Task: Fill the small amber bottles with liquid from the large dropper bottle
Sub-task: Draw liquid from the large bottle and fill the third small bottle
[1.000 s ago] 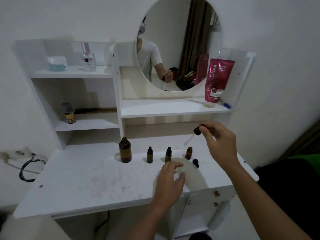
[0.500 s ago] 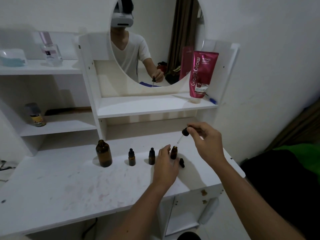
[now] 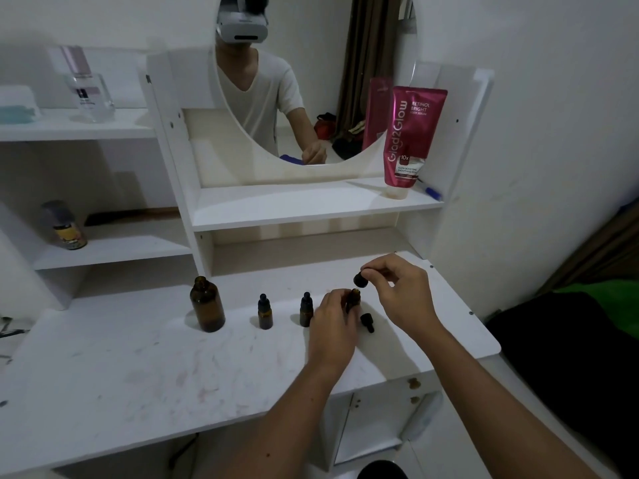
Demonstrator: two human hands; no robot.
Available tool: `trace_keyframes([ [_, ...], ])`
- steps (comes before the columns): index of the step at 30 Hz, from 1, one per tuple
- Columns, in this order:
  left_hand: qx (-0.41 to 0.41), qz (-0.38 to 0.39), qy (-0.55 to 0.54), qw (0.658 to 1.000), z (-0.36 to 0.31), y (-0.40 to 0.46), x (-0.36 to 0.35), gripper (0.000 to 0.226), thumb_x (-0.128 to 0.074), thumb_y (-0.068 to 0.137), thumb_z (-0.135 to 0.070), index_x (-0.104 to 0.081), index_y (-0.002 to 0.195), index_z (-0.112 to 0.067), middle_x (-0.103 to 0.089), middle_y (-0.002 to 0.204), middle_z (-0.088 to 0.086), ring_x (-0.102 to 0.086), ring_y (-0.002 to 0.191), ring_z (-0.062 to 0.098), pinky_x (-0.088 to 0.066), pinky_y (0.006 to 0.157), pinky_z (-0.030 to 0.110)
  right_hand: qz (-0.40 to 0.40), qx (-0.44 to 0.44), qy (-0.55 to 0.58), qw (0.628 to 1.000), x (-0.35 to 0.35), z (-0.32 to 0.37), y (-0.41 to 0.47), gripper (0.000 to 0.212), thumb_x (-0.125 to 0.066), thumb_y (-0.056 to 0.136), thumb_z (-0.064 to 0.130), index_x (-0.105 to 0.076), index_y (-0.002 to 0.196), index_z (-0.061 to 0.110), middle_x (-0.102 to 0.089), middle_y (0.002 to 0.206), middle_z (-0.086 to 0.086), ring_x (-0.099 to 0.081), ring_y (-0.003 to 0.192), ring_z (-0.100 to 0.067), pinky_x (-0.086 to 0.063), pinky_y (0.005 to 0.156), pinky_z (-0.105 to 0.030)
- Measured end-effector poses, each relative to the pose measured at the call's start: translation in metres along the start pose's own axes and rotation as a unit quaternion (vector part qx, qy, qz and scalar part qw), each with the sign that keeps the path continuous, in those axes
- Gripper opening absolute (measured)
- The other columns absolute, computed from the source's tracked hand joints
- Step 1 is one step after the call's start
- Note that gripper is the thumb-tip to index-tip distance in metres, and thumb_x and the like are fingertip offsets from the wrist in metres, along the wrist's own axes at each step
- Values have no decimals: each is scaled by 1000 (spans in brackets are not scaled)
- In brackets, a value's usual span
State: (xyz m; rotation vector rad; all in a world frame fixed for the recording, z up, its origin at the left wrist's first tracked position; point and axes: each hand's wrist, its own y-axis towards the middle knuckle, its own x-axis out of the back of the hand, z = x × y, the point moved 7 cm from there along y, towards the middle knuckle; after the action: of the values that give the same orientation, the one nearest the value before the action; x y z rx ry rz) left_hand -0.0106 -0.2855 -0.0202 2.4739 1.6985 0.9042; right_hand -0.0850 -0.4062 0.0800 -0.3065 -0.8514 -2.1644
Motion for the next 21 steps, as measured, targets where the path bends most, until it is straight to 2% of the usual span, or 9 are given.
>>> trace_keyframes([
  [4,1,-1,1,1000,1,-1,1,21,-59,102,-23,-63,123,-23,-66,116,-13,-61,110,3,-48,96,20,7,13,-1,1000,-4,4,3,13,-72,94,1,-77,89,11,-74,84,13,-70,81,5,-48,78,-5],
  [8,-3,-3,8,1000,1,-1,0,22,-57,103,-24,-63,124,-24,-66,117,-12,-61,110,4,-50,98,25,26,-2,-6,1000,-5,-1,4,10,-71,96,9,-78,101,15,-75,93,14,-69,86,8,-47,79,-3],
  [11,-4,-4,10,1000,-1,-1,1,23,-56,103,-23,-63,125,-22,-66,119,-11,-61,111,5,-50,98,26,33,-10,-7,999,-6,-4,4,13,-70,97,11,-78,106,17,-75,97,13,-70,91,4,-50,83,-5],
  [15,-6,-5,18,1000,-2,-1,2,24,-56,102,-22,-63,125,-21,-66,118,-10,-61,110,6,-49,98,25,16,-24,6,1000,-7,-4,4,11,-71,96,7,-78,97,16,-76,91,12,-71,87,3,-50,81,-6],
  [21,-2,-7,18,1000,-1,-1,2,24,-57,102,-23,-64,125,-22,-66,119,-10,-61,111,6,-49,99,27,-4,4,-12,1000,-6,4,4,15,-71,94,0,-77,89,12,-74,85,11,-70,82,6,-47,77,-4],
])
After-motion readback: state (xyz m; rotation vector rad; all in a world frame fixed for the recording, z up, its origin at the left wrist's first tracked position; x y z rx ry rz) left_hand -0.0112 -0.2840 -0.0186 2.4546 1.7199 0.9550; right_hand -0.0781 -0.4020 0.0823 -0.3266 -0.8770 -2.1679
